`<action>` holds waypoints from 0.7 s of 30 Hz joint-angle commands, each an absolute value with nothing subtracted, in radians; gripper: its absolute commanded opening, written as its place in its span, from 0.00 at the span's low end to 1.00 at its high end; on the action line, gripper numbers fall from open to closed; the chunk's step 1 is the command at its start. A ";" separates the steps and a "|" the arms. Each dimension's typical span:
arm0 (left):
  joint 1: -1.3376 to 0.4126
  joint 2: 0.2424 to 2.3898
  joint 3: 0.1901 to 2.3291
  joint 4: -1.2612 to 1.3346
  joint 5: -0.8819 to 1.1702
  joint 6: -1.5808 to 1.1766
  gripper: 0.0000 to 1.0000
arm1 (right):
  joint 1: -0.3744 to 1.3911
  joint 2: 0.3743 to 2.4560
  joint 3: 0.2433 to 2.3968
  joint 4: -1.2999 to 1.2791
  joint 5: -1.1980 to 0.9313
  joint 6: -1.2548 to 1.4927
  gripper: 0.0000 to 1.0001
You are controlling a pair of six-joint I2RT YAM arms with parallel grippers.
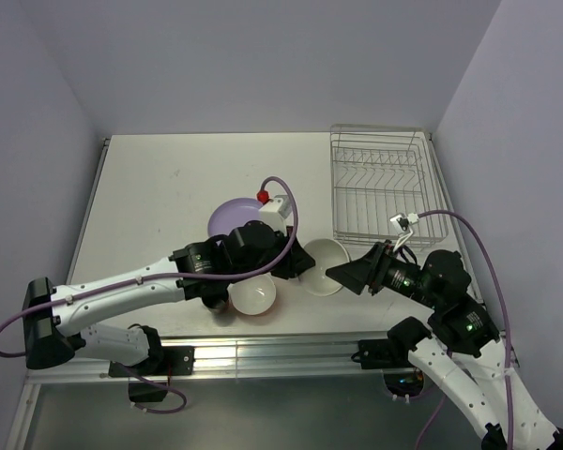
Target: Load the mixed dishes into the dish rack
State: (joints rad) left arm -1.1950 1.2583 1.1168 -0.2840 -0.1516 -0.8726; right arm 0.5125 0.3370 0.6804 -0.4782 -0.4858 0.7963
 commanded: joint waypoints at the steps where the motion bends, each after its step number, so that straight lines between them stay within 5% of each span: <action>1: -1.198 1.261 1.196 -0.160 -0.133 -0.871 0.00 | 0.515 0.331 0.683 -0.411 -0.492 0.805 0.72; 5: -1.177 1.308 1.239 -0.167 -0.117 -0.848 0.00 | 0.515 0.330 0.727 -0.463 -0.428 0.782 0.35; 6: -1.169 1.321 1.250 -0.166 -0.106 -0.845 0.00 | 0.515 0.334 0.736 -0.471 -0.413 0.772 0.12; 7: -1.152 1.348 1.267 -0.158 -0.092 -0.842 0.00 | 0.515 0.347 0.744 -0.479 -0.407 0.764 0.01; 13: -1.069 1.483 1.360 -0.143 0.037 -0.813 0.00 | 0.515 0.400 0.811 -0.531 -0.270 0.712 0.00; 21: -0.959 1.681 1.489 -0.069 0.259 -0.795 0.33 | 0.514 0.520 0.930 -0.549 -0.112 0.672 0.00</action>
State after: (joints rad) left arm -0.9920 1.6241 1.4158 -0.2230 0.1684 -0.7803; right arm 0.4995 0.4973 0.8345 -0.6491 -0.0883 0.6964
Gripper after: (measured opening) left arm 0.304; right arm 0.727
